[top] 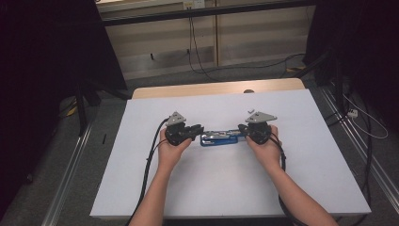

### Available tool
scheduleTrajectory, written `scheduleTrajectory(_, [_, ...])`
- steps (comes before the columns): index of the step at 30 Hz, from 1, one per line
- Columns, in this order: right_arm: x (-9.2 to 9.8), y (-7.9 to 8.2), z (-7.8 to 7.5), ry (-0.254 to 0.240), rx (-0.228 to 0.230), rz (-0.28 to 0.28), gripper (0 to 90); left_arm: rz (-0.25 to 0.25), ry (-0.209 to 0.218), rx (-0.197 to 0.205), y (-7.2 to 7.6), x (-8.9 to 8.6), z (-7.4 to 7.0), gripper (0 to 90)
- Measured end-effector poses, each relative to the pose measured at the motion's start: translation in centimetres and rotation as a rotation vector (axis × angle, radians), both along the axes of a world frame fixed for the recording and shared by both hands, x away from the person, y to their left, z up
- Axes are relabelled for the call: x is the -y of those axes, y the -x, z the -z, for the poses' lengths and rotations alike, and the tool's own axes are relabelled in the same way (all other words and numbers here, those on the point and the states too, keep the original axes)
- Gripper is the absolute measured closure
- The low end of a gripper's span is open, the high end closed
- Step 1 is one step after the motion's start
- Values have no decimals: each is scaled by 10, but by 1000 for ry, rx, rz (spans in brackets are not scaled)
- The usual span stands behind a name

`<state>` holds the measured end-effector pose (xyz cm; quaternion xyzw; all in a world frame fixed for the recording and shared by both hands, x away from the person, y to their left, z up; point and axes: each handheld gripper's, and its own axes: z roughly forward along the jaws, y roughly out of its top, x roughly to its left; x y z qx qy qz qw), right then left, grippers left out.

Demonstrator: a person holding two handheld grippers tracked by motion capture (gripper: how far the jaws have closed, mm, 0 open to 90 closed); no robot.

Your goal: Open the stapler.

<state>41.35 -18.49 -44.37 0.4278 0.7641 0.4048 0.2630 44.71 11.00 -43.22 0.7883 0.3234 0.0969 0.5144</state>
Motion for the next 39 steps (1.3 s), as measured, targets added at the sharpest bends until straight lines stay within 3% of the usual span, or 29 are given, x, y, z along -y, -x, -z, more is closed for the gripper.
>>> scheduleTrajectory(3, [4, -2, -8, 13, 25, 15, 762, 3, -8, -5, 2, -2, -1, 676])
scheduleTrajectory(4, [4, -2, -8, 13, 25, 15, 762, 2, -10, -10, 3, -3, -2, 676])
scheduleTrajectory(5, [7, -3, -11, 18, 26, 21, 685, -6, -13, -18, 3, -3, -2, 627])
scheduleTrajectory(8, [10, -3, -14, 31, 28, 31, 618, -22, -14, -20, 4, -7, -3, 587])
scheduleTrajectory(14, [19, -6, -18, 36, 17, 62, 446, -25, -27, -28, 7, -10, -6, 384])
scheduleTrajectory(21, [29, -13, -16, 36, -3, 90, 308, -20, -91, -20, 11, -10, -7, 154])
scheduleTrajectory(28, [33, -20, -14, 30, -19, 98, 253, -15, -103, -37, 14, -13, -9, 125])
scheduleTrajectory(30, [35, -23, -14, 35, -19, 99, 248, -13, -125, -25, 14, -14, -9, 125])
scheduleTrajectory(39, [39, -39, -13, 38, -45, 122, 218, -25, -118, -24, 17, -17, -9, 124])
